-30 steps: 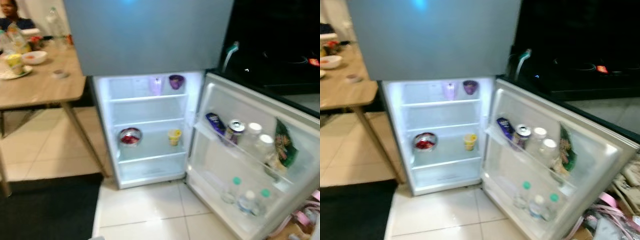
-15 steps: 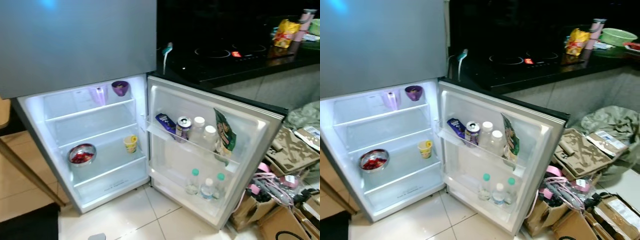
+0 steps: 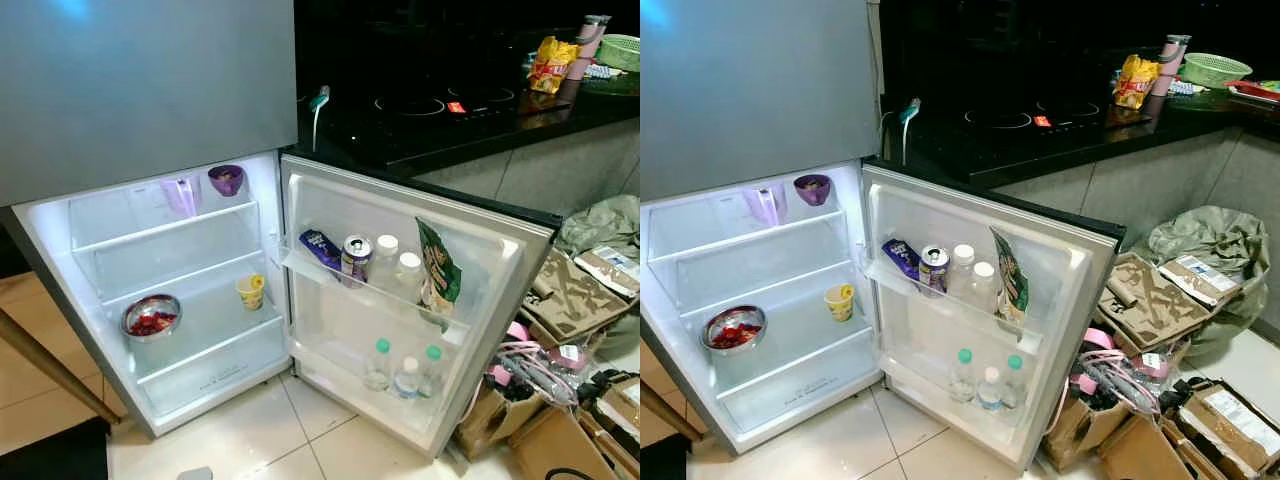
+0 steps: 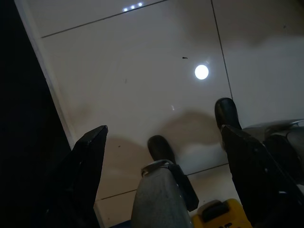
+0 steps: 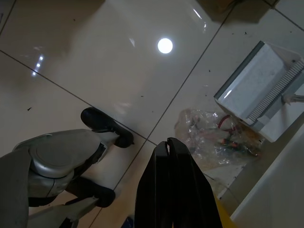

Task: Restocking fridge

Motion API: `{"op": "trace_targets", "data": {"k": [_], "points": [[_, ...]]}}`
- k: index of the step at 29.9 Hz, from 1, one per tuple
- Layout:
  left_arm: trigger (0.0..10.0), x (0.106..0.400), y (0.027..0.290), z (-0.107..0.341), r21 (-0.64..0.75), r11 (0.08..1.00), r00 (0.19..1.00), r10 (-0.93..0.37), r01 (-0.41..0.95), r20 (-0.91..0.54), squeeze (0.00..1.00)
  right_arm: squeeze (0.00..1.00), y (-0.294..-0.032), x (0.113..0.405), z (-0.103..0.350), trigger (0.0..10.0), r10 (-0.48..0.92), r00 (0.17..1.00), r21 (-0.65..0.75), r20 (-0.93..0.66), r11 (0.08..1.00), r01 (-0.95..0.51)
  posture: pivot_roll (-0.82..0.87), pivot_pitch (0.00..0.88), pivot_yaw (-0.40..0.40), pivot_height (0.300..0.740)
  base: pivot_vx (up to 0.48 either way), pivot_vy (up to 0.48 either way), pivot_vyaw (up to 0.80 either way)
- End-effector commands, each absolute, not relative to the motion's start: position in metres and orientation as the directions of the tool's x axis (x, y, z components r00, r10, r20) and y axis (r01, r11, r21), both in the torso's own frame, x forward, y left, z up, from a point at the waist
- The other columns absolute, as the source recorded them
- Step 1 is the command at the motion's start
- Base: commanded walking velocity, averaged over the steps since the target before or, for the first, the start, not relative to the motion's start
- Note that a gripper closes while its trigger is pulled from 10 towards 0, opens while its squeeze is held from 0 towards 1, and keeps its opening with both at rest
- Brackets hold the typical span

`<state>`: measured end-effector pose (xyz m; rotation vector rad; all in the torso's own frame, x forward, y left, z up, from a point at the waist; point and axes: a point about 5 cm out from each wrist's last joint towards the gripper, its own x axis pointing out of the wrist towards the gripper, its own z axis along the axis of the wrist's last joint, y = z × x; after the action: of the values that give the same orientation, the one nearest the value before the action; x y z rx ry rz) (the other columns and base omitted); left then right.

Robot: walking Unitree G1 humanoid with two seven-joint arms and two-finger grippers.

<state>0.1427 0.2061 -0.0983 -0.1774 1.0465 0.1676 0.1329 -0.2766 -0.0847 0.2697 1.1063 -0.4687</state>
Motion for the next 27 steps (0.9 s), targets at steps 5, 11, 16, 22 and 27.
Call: {"op": "trace_targets", "data": {"k": [5, 11, 16, 22, 27], "points": [[10.0, 0.1411, 0.2038, -0.0993, -0.064, 0.974, 0.485, 0.052, -0.219, -0.873, 0.00, 0.00, -0.2756, 0.1320, -0.0853, 10.0, -0.223, 0.373, -0.020, -0.901, 0.879, 0.476, -0.09, 0.000, -0.006, 0.740, 0.000, 0.000, -0.74], [10.0, 0.1400, 0.2023, -0.1003, -0.089, 0.963, 0.467, 0.041, -0.253, -0.883, 0.00, 0.00, -0.2751, 0.1317, -0.0856, 10.0, -0.220, 0.373, -0.020, -0.902, 0.882, 0.470, -0.09, 0.000, -0.004, 0.740, 0.000, 0.000, -0.74], [10.0, 0.1405, 0.2043, -0.0999, -0.050, 0.968, 0.463, 0.071, -0.244, -0.884, 0.00, 0.00, -0.2749, 0.1319, -0.0856, 10.0, -0.218, 0.374, -0.021, -0.901, 0.885, 0.466, -0.09, 0.000, -0.004, 0.740, -0.192, 0.000, -0.74], [10.0, 0.1393, 0.2050, -0.1003, -0.045, 0.972, 0.457, 0.069, -0.232, -0.887, 0.00, 0.00, -0.2747, 0.1324, -0.0855, 10.0, -0.216, 0.377, -0.021, -0.901, 0.888, 0.460, -0.09, 0.000, -0.005, 0.740, 0.000, 0.000, -0.74], [10.0, 0.1397, 0.2061, -0.0999, -0.031, 0.976, 0.460, 0.074, -0.216, -0.885, 0.00, 0.00, -0.2748, 0.1337, -0.0850, 10.0, -0.220, 0.388, -0.014, -0.895, 0.884, 0.468, -0.09, 0.000, -0.005, 0.740, 0.000, 0.000, -0.44]]}}
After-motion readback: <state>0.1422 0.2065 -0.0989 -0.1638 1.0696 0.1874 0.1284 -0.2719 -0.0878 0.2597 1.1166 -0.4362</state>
